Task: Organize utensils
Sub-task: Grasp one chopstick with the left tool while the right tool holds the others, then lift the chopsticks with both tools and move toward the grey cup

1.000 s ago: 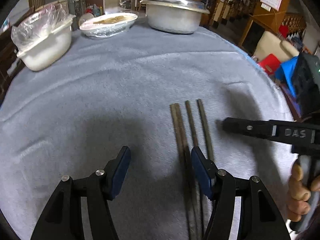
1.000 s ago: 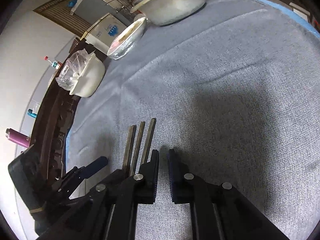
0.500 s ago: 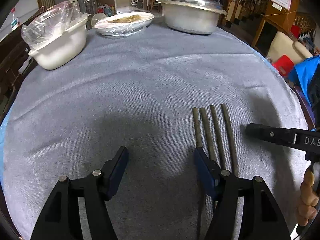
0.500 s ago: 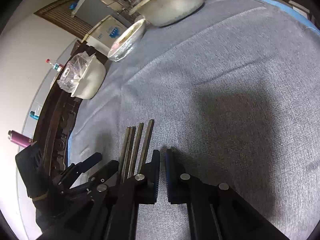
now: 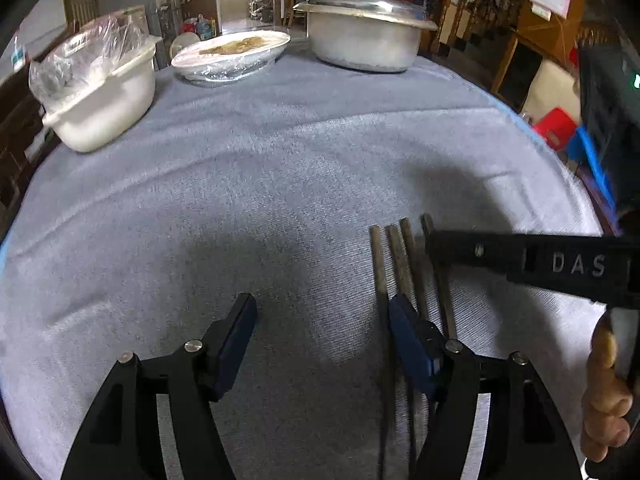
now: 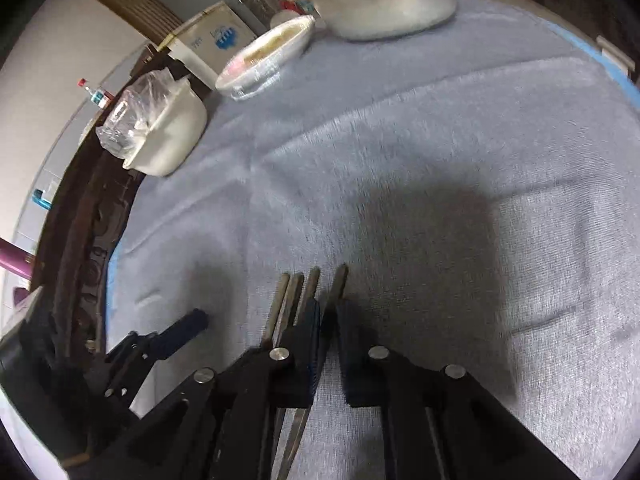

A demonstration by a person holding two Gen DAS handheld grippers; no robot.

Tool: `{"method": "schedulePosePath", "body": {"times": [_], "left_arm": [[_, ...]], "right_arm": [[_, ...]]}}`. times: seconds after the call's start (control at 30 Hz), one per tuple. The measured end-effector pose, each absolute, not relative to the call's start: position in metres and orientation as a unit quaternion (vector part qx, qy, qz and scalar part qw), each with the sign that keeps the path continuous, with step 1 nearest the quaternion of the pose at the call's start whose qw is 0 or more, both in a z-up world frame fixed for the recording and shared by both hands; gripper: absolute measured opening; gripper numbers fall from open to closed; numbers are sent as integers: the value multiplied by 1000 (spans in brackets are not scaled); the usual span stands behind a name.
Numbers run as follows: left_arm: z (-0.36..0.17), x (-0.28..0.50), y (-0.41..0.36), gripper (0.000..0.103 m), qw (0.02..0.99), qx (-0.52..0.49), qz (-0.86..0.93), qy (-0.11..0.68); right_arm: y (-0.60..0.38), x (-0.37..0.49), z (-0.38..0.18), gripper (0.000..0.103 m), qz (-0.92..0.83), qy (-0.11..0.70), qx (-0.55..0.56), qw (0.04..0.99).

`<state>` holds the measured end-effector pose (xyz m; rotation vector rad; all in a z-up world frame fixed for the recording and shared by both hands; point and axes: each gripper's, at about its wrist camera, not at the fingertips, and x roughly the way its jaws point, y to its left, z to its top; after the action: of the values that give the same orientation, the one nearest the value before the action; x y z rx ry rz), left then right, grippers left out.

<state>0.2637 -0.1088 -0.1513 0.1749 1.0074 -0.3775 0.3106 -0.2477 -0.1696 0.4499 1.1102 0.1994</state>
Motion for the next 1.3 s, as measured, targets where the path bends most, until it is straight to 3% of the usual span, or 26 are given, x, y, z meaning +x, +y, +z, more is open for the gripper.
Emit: {"method": "schedulePosePath", "body": {"times": [0.1,0.53,0.67,0.77,0.97,1.07,1.13,1.17,1.27,1.3], "left_arm": [[-155,261,-113,77,863,117,-168,461],[-154,278,-46,77,863,60,-96,492],[-153,275,-44,74,862,60,-94,495],[-152,277,-48,66,863,59,-96,493],[-150,291,-49,65,848,55,-95,519],[-150,300,-48,65,834,50,-90,542],[-150,308,-49,65,825,46,-81,557],[-150,311,-49,65,823,42,-78,561],[-150,321,-52,64,822,45,-72,562],[-150,322,-54,61,824,49,-72,560]], "right_arm": [[-239,312,-167,12,89,519,181,830],[-195,339,-168,9,160,514,121,834],[-206,336,-165,7,125,508,95,847],[-236,334,-165,7,88,514,126,844],[-258,337,-164,7,71,555,161,813],[-249,346,-163,21,58,585,153,794],[-241,353,-161,40,62,603,151,781],[-236,355,-160,43,62,608,141,779],[-221,357,-160,40,46,608,89,788],[-213,356,-159,30,31,606,51,793]]}}
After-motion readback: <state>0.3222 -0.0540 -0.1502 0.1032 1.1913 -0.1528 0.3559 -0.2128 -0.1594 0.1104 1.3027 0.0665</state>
